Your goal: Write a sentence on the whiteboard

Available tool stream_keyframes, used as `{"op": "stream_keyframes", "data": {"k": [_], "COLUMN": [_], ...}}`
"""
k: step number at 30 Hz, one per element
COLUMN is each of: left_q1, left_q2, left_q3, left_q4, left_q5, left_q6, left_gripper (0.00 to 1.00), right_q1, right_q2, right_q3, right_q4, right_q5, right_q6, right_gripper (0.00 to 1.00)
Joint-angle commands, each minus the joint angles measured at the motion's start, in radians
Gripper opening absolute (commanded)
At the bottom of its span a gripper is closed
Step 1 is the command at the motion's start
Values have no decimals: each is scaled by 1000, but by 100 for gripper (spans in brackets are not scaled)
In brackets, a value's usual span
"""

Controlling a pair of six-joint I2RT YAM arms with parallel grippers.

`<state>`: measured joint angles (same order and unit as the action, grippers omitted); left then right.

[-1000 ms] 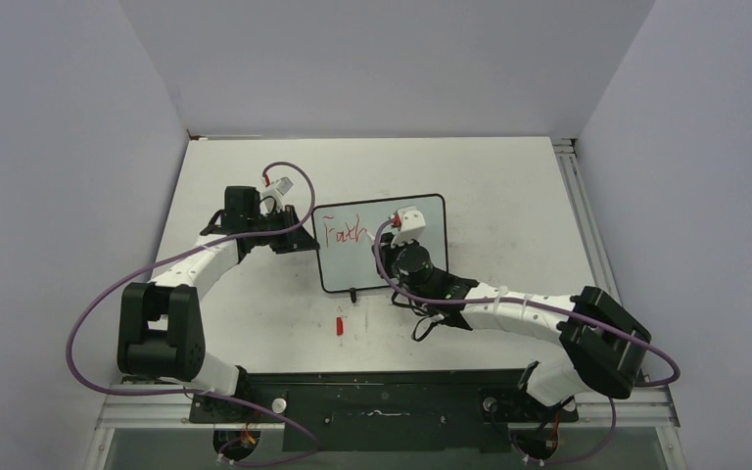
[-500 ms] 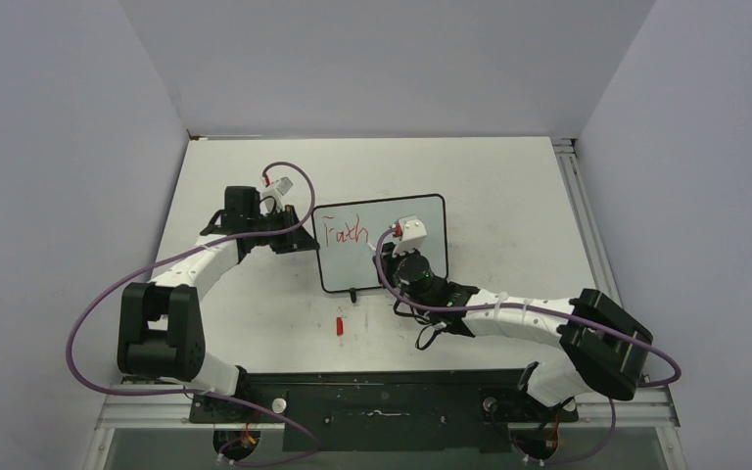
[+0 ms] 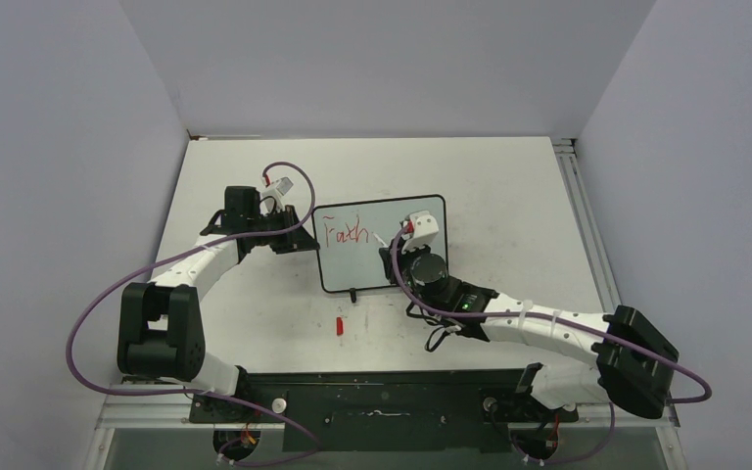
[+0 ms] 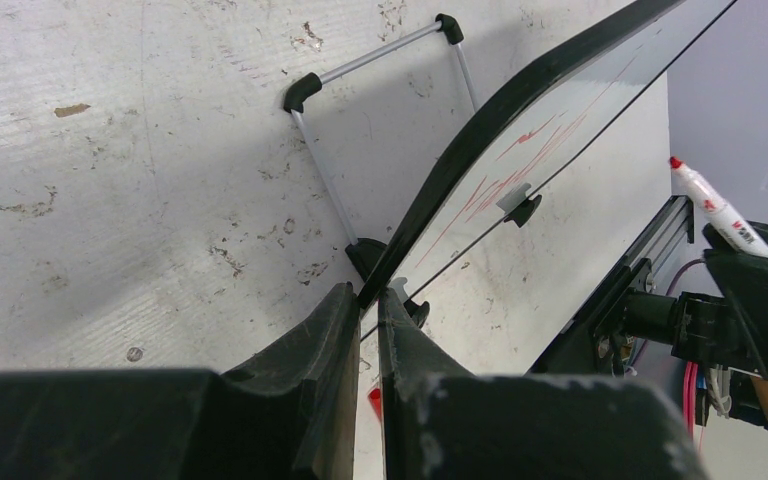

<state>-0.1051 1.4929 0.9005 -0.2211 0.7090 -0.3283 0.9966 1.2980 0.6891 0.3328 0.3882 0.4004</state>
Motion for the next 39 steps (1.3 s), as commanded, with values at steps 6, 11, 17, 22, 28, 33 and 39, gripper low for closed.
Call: {"op": "stream_keyframes", "data": {"k": [6, 11, 17, 22, 28, 33, 39], "left_q1": [-8, -7, -8, -8, -8, -8, -8], "left_q2": [-16, -14, -13, -13, -14, -16, -19], "left_q3": [37, 36, 38, 38, 38, 38, 38], "left_q4": [6, 4, 3, 3, 3, 4, 5], "left_q5": [20, 20, 21, 20, 22, 23, 24], "left_q6": [4, 5, 5, 5, 5, 3, 3], "left_gripper": [8, 8, 8, 8, 8, 8, 8], "right_q1": [-45, -74, -83, -83, -85, -84, -84], "right_q2": [-21, -3, 16, 28, 43, 48, 38], "right_q3": [44, 47, 51, 53, 57, 49, 26], "right_q4": [2, 13, 23, 28, 20, 12, 0], "right_q5": [39, 13, -10, -14, -4, -4, 0], "right_q6": [-48, -48, -47, -51, -48, -40, -20], "right_gripper": [5, 5, 5, 5, 5, 5, 5]}}
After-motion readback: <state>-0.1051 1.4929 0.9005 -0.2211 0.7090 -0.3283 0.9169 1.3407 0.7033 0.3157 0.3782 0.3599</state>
